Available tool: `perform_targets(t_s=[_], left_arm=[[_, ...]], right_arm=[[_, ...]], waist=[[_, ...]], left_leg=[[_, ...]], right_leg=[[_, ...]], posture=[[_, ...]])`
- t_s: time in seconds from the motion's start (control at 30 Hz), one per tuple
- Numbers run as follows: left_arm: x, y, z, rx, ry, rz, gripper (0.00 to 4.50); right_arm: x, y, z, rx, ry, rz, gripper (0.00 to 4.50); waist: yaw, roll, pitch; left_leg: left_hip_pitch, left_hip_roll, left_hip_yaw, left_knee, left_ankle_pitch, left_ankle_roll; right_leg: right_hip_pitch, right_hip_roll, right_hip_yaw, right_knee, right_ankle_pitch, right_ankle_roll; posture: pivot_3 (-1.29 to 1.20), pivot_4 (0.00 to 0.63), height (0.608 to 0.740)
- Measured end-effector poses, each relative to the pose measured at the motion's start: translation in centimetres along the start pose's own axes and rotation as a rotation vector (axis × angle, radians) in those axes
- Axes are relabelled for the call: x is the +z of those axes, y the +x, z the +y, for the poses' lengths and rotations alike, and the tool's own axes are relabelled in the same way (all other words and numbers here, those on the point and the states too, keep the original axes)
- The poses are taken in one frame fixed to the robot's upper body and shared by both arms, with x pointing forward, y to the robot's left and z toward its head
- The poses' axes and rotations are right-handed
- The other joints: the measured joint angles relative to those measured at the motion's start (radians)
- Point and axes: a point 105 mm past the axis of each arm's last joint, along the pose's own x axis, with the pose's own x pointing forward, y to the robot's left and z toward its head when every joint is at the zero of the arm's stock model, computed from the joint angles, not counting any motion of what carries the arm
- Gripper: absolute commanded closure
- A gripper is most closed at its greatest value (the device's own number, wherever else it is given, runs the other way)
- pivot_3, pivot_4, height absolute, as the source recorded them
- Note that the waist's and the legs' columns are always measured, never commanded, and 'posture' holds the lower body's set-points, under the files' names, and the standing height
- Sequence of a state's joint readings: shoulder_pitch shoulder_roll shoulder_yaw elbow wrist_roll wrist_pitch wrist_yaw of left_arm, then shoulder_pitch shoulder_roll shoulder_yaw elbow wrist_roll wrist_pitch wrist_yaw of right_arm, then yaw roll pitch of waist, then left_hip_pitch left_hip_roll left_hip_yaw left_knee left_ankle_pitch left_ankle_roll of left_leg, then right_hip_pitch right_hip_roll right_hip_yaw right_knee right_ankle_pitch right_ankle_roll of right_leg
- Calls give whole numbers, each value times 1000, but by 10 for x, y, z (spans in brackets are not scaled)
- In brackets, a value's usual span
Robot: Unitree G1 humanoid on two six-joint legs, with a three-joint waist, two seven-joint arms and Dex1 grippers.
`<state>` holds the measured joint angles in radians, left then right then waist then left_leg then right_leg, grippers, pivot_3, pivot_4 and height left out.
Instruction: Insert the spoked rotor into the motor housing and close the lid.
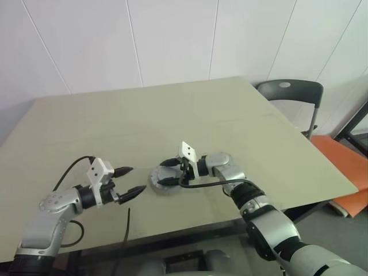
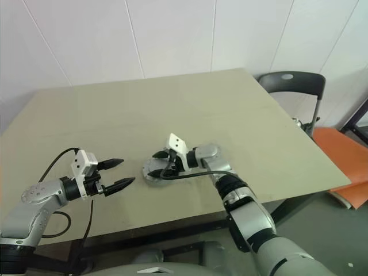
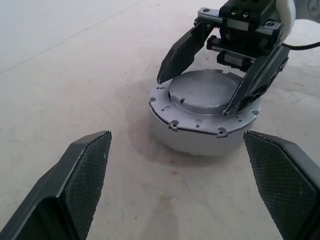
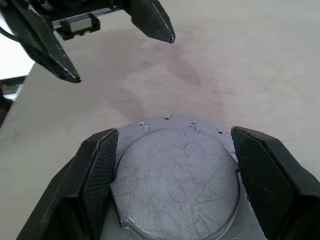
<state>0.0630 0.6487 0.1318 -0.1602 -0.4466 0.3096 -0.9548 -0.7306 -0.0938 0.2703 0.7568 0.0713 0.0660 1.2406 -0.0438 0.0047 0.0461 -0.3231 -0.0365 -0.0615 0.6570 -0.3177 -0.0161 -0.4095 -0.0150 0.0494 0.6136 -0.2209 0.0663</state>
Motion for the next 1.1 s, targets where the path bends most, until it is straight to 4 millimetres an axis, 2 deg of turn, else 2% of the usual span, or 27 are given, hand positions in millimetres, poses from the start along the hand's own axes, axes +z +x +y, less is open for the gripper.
perform_targets(t_s=[0.17, 0.3, 0.5, 0.63, 1.1], left_arm=[[-1, 0, 0, 0, -3, 4, 0], [-1, 0, 0, -1, -3, 5, 0], [-1, 0, 0, 2, -4, 7, 0], [1, 1, -1, -1, 3, 4, 0], [-1, 0, -1, -2, 4, 10, 0]], right_arm=[[8, -3, 7, 49, 36, -25, 1223], [15, -5, 8, 56, 16, -39, 1223], [16, -2, 3, -3, -6, -49, 1223], [8, 3, 0, -37, -50, -3, 1223], [6, 4, 1, -35, -71, 19, 1223]], waist=[[0, -1, 1], [-2, -1, 1], [-1, -1, 1], [-1, -1, 1], [-1, -2, 0]], left_leg=[[-3, 0, 0, -7, 0, 0], [-16, 0, 0, -7, 0, -1], [-16, -1, 0, -8, 0, -1], [-16, -1, 0, -8, 0, -1], [-14, -1, 0, -6, 0, -1]], right_leg=[[-5, 0, 0, 0, 2, 1], [-21, 0, 0, 2, 4, 1], [-21, -2, 0, 1, 4, 1], [-20, -2, 0, 1, 4, 1], [-19, -1, 0, 3, 4, 1]], posture=[[0, 0, 740], [0, 0, 740], [0, 0, 740], [0, 0, 740], [0, 0, 740]])
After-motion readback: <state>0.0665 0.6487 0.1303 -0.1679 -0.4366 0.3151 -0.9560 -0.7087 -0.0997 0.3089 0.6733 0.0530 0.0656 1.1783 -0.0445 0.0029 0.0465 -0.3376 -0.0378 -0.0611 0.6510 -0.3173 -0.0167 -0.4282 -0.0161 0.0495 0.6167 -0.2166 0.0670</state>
